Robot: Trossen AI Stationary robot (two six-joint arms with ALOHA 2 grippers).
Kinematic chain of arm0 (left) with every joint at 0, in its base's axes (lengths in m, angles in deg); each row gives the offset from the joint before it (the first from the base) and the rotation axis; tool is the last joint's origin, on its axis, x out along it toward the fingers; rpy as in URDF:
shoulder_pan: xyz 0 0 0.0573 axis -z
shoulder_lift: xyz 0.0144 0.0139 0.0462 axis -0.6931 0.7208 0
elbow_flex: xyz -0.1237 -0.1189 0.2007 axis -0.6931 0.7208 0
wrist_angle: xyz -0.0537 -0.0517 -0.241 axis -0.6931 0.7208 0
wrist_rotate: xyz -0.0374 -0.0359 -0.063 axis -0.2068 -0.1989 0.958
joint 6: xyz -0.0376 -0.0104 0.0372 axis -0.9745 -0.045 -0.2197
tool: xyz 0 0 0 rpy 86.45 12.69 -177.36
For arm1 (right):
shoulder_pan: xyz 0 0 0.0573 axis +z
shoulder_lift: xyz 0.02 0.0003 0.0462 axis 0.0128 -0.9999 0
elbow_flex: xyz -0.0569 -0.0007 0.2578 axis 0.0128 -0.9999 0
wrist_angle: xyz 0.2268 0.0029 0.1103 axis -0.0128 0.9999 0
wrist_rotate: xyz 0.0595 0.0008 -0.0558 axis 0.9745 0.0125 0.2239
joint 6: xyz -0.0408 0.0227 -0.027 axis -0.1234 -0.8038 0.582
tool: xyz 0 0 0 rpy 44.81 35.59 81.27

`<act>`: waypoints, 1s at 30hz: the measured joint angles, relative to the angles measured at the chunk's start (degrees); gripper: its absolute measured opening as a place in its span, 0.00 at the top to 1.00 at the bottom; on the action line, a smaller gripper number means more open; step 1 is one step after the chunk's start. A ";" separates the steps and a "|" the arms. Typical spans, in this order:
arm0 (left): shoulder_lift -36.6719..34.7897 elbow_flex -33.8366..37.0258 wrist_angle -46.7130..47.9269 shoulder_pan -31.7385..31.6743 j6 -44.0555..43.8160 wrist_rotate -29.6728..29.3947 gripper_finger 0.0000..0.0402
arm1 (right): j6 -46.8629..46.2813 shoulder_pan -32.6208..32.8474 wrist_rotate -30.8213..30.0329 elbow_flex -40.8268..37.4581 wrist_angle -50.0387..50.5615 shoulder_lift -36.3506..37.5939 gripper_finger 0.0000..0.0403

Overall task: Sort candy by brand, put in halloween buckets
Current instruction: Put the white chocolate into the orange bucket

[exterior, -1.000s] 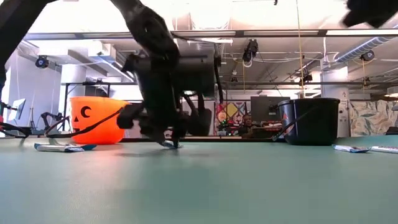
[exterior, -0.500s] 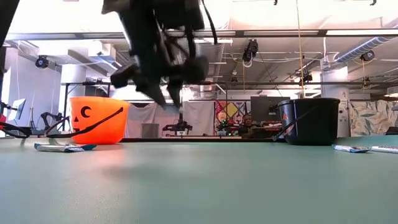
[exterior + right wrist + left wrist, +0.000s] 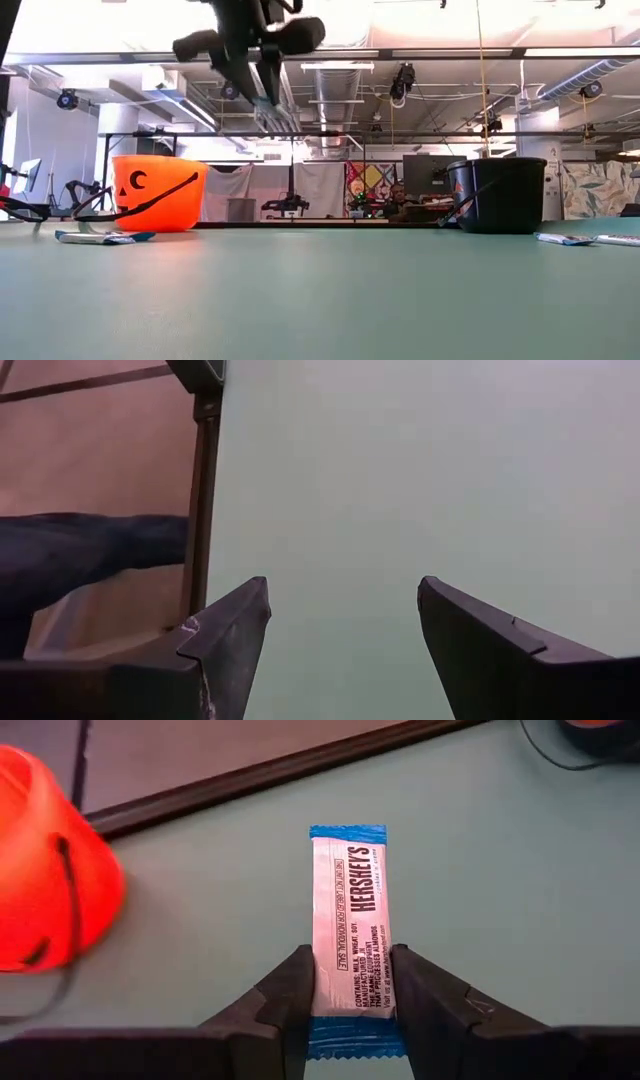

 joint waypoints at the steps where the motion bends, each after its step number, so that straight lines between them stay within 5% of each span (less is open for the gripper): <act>1: 0.01 -1.47 1.78 -0.19 0.00 -0.02 0.73 | 0.00 0.02 -0.02 0.00 -0.02 0.09 0.39; 18: -0.11 -16.12 19.92 -6.85 0.17 -0.14 0.73 | -1.84 0.70 0.04 0.00 -0.88 0.10 0.39; 30: -4.86 -14.21 19.84 -12.91 2.03 1.80 0.73 | -1.84 0.76 0.04 0.00 -0.92 0.12 0.39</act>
